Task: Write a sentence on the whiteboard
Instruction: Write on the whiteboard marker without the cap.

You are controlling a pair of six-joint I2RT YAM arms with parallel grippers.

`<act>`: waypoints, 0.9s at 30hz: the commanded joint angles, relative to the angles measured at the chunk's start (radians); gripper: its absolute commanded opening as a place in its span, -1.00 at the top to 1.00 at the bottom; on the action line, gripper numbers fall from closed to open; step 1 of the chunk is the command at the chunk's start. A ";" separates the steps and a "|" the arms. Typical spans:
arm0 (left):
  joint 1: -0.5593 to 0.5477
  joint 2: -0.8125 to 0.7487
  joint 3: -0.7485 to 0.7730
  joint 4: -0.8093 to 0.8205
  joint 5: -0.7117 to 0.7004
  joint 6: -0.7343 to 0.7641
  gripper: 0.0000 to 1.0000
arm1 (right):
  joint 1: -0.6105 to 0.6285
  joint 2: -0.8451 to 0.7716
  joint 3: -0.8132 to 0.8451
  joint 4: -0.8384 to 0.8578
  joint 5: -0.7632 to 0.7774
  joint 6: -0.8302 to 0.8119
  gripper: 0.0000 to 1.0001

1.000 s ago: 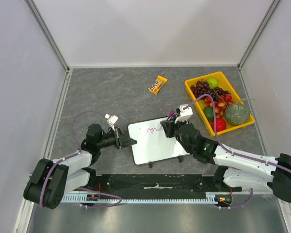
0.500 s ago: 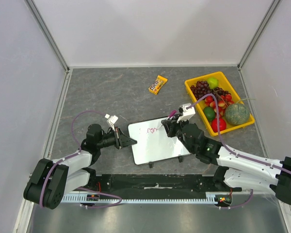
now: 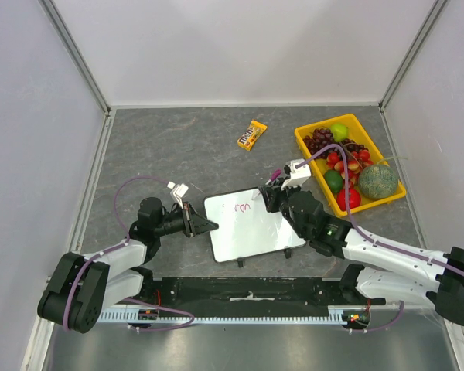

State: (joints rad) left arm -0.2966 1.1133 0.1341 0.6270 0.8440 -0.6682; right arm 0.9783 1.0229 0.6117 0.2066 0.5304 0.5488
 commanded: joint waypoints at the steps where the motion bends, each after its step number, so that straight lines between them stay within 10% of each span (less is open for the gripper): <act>1: 0.005 0.002 -0.021 -0.050 -0.063 0.044 0.96 | -0.004 0.008 0.026 0.013 0.022 -0.006 1.00; 27: 0.004 0.005 -0.021 -0.050 -0.066 0.044 0.96 | -0.006 0.028 -0.004 0.005 0.013 0.016 1.00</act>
State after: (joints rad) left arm -0.2966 1.1126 0.1341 0.6266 0.8436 -0.6682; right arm 0.9768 1.0351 0.5953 0.2012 0.5323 0.5575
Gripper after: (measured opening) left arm 0.168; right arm 0.108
